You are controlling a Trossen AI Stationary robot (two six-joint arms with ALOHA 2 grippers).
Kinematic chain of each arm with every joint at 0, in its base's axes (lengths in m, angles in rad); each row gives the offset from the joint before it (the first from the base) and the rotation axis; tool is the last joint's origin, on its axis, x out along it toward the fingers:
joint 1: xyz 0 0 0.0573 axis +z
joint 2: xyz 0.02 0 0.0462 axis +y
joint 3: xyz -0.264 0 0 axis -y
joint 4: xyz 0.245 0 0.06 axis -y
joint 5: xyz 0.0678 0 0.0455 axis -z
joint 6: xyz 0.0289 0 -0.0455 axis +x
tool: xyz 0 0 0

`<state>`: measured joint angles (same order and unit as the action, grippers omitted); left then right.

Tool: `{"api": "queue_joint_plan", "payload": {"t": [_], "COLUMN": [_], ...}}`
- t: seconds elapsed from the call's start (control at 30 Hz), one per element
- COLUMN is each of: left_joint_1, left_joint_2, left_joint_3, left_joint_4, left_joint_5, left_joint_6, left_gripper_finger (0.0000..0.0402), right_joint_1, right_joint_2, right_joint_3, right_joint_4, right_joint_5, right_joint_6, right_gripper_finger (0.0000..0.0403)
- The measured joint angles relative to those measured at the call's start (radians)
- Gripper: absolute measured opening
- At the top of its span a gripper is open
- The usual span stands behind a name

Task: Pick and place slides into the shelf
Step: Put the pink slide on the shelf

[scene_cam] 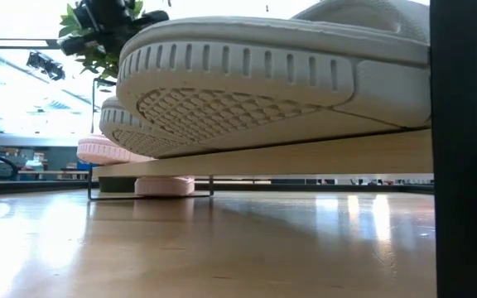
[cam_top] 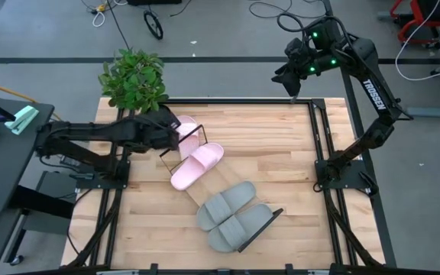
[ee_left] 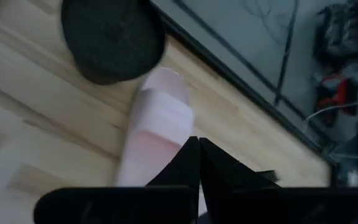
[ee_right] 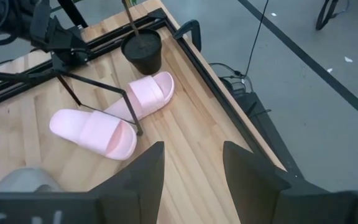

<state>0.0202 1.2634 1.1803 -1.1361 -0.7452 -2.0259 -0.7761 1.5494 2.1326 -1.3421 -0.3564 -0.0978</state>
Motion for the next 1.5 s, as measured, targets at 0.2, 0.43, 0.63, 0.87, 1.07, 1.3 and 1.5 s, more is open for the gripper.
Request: {"api": "queue_joint_plan", "payload": {"t": [0.2,0.43,0.63,0.87,1.07,1.3,1.5], "left_joint_1": [0.082,0.130,0.148,0.154,0.157,0.157,0.157], "left_joint_2": [-0.064,-0.127,-0.180,-0.192,-0.192,-0.191,-0.191], "left_joint_3": [-0.072,-0.238,-0.367,-0.445,-0.457,-0.457,-0.457], "left_joint_4": [0.049,0.213,0.384,0.459,0.495,0.480,0.427], "left_joint_5": [0.191,0.267,0.263,0.261,0.264,0.234,0.167], "left_joint_6": [0.124,0.118,0.131,0.172,0.183,0.163,0.035], "left_gripper_finger": [0.0004,0.0013,0.0006,0.0006,0.0012,0.0004,0.0017], "right_joint_1": [0.000,0.000,0.000,0.000,0.000,0.000,0.000], "right_joint_2": [0.000,0.000,0.000,0.000,0.000,0.000,0.000], "right_joint_3": [0.000,0.000,0.000,0.000,0.000,0.000,0.000], "right_joint_4": [-0.003,-0.004,-0.004,-0.005,-0.005,-0.005,-0.005], "right_joint_5": [0.000,0.000,-0.001,-0.003,-0.005,-0.004,-0.004], "right_joint_6": [-0.004,-0.009,-0.010,-0.010,-0.008,-0.007,0.000], "right_gripper_finger": [0.0169,0.0169,0.0169,0.0169,0.0169,0.0169,0.0169]}}
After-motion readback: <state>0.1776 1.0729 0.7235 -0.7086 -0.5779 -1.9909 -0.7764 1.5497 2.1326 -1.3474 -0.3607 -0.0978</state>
